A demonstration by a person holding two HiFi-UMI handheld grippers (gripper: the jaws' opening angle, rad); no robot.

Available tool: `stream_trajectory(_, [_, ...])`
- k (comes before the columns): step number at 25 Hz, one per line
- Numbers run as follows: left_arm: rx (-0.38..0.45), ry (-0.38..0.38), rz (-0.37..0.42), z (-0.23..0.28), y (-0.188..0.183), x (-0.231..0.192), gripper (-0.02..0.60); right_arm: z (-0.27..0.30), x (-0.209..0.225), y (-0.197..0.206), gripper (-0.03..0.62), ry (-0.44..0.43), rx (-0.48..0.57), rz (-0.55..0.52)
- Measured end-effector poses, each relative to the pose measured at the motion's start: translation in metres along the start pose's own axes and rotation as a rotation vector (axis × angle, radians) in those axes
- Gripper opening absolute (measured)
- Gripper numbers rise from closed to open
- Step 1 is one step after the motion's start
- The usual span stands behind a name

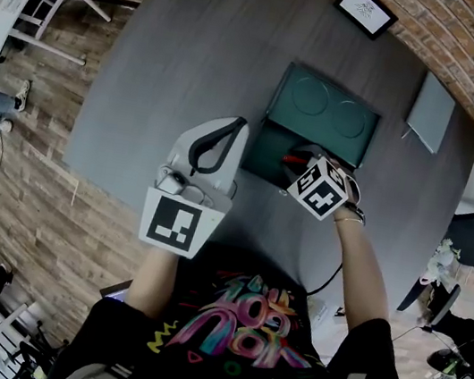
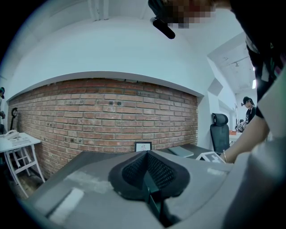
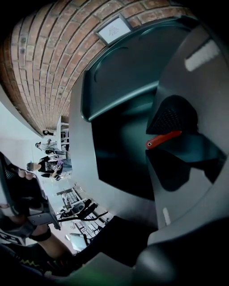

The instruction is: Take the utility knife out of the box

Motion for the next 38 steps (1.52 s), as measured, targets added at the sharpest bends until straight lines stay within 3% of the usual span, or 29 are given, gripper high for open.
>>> stream_trajectory(5, [0.002,-0.006,-0.001,-0.001,0.000,-0.001,0.000,0.001,-0.004,-0.001,0.071,-0.011,0.002,-0.017])
stream_trajectory(20, [0.013,-0.003,0.013,-0.001,-0.004,0.000,0.000,-0.012,-0.005,-0.005,0.063,0.055,0.089,-0.008])
stream_trajectory(38, [0.058,0.055,0.063,-0.014,-0.025,0.030,0.000,-0.108,-0.001,-0.029,0.061,0.332,0.297,0.063])
Point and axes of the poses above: the fingertips, and each gripper's own axes: z forward along the fingers, x to its right, y out of its underside, the point moved 6 cm from there along -z, backward along the fingers, and after that the axes turned 15 degrees about -z, right-handed, at the moved point
